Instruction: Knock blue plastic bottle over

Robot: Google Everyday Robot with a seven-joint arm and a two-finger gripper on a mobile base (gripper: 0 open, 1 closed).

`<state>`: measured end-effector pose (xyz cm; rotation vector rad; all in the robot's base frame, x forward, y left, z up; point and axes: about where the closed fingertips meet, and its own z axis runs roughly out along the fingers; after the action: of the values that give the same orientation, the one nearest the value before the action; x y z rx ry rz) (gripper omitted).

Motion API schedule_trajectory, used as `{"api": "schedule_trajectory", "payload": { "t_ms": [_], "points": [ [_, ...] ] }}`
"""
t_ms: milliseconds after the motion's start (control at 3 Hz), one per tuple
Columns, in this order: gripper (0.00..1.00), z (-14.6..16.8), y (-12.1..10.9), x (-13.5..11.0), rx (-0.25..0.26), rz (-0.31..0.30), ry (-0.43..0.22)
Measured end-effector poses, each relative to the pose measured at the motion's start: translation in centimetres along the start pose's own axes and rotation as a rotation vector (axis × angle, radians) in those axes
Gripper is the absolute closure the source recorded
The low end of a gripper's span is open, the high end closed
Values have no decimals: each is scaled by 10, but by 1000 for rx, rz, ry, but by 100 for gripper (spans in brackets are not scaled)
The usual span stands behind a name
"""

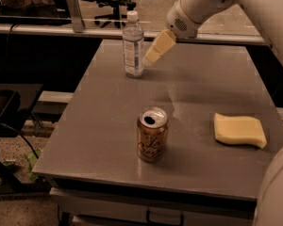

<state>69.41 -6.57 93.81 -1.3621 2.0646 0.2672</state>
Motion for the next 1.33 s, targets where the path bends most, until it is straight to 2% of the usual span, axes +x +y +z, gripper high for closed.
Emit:
{"api": "schedule_trajectory", "payload": {
  "t_ms": [667, 1333],
  "points": [
    [0, 35, -3, -35, 12, 9, -52],
    [0, 54, -9, -53, 6, 47, -99]
  ]
}}
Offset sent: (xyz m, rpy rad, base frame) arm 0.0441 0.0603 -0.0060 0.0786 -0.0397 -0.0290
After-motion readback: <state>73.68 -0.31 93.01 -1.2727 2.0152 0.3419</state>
